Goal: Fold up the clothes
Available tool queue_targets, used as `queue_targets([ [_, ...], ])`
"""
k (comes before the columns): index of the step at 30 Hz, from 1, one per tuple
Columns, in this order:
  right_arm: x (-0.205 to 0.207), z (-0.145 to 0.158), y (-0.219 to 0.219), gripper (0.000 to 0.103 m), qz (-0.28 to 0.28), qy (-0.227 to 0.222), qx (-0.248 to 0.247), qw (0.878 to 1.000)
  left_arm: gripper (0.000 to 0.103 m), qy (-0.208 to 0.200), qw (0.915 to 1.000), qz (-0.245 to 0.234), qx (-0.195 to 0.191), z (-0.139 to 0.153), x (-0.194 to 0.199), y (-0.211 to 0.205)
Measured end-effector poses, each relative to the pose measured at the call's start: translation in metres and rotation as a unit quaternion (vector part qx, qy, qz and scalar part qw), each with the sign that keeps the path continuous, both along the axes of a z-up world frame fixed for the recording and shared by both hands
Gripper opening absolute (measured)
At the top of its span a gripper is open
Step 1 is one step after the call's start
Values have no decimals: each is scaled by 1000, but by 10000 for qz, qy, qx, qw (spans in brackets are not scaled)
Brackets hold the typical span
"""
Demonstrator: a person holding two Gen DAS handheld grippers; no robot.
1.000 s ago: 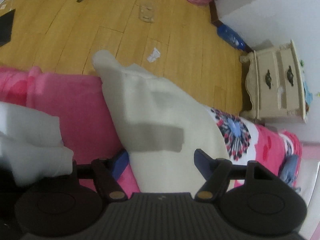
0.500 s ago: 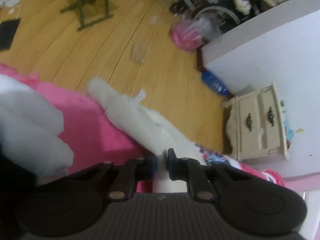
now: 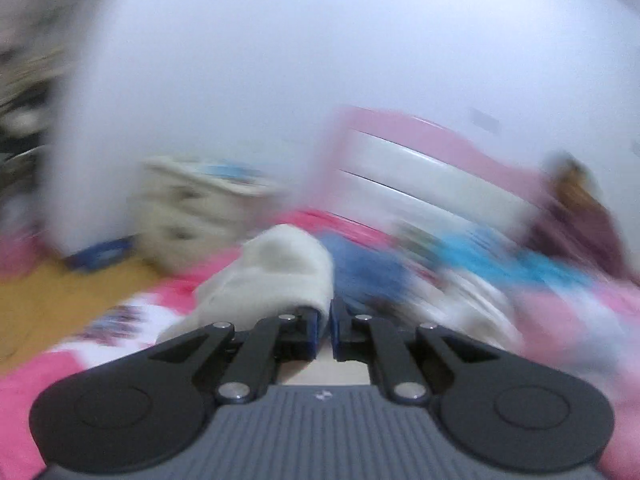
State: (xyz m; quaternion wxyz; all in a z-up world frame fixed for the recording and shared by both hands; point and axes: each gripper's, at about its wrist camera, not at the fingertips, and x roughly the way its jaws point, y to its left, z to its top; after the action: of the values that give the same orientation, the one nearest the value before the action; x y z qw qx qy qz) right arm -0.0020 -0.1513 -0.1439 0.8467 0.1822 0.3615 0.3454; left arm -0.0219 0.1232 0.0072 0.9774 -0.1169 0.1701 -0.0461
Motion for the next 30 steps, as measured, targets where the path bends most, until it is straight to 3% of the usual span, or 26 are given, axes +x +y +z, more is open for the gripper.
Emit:
queue_targets([
  [4,8,2,-49,46,-826,171,359,9958,25,704,9889,-1292,188,-45,-36,-72],
  [5,11,0,-62,46,-1045,295,471,9930,43,979,9841,-1468,200,-62,-41,-83],
  [6,13,-4,-76,46,-1253,480,620,9890,52,1276,9791,-1566,239,-80,-43,-91],
  [10,15,-18,-113,47,-1724,1007,1283,9714,53,1970,9677,-1545,301,-126,-43,-84],
  [15,14,-21,-119,50,-1808,1229,1766,9597,72,2014,9699,-1289,-465,-119,-32,-60],
  [18,14,-19,-110,52,-1725,1286,1783,9602,72,2287,9632,-917,-1075,-120,-3,-43],
  [20,12,-17,-106,52,-1686,1269,1701,9626,72,2556,9532,-674,-1467,-127,23,-34],
  [22,12,-16,-105,52,-1663,1261,1681,9634,70,2857,9438,-417,-1611,-136,47,-30],
  [25,12,-16,-107,52,-1689,1278,1720,9621,63,2922,9403,-348,-1713,-147,64,-32],
  [26,12,-17,-107,52,-1696,1287,1718,9619,57,2939,9405,-320,-1676,-150,67,-34],
  [30,13,-21,-109,52,-1719,1322,1720,9609,13,2638,9539,-285,-1403,-154,63,-40],
])
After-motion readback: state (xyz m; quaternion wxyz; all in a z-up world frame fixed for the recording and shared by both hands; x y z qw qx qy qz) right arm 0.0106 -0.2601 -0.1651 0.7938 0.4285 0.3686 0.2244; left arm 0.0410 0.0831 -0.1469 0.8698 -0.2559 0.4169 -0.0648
